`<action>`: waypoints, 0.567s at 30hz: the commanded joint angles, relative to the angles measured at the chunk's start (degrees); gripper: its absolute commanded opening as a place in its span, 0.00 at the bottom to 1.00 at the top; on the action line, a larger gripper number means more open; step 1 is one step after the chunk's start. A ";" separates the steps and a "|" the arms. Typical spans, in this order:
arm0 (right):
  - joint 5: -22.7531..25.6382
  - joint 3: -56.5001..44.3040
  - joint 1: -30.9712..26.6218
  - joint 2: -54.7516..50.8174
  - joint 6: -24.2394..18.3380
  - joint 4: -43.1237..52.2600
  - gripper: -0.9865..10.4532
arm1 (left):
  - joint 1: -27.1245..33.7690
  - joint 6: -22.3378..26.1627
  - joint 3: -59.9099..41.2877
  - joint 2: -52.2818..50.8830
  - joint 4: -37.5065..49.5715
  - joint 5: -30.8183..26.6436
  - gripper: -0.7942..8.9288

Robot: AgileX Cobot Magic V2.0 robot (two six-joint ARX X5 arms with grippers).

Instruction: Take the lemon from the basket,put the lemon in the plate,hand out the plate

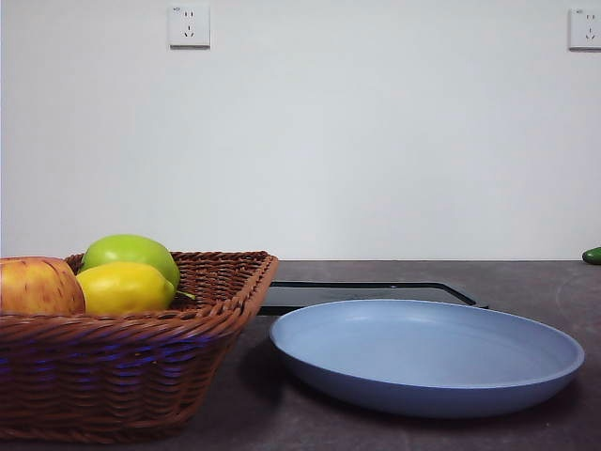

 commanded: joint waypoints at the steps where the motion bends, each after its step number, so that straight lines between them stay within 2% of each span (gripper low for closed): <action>1: -0.17 -0.24 0.04 -0.24 7.28 2.05 0.09 | 0.15 -5.14 -0.13 -0.17 0.81 1.20 0.09; 8: -0.20 3.74 0.04 1.14 7.41 -1.16 0.09 | 0.15 -6.40 3.69 0.37 -1.68 0.28 0.09; 13: -0.20 10.43 0.04 6.25 7.04 -5.35 0.09 | 0.15 -6.27 9.92 4.72 -4.85 -0.13 0.09; 17: -0.22 16.50 0.04 12.28 3.87 -8.39 0.09 | 0.15 -5.79 14.64 10.36 -5.29 -0.04 0.09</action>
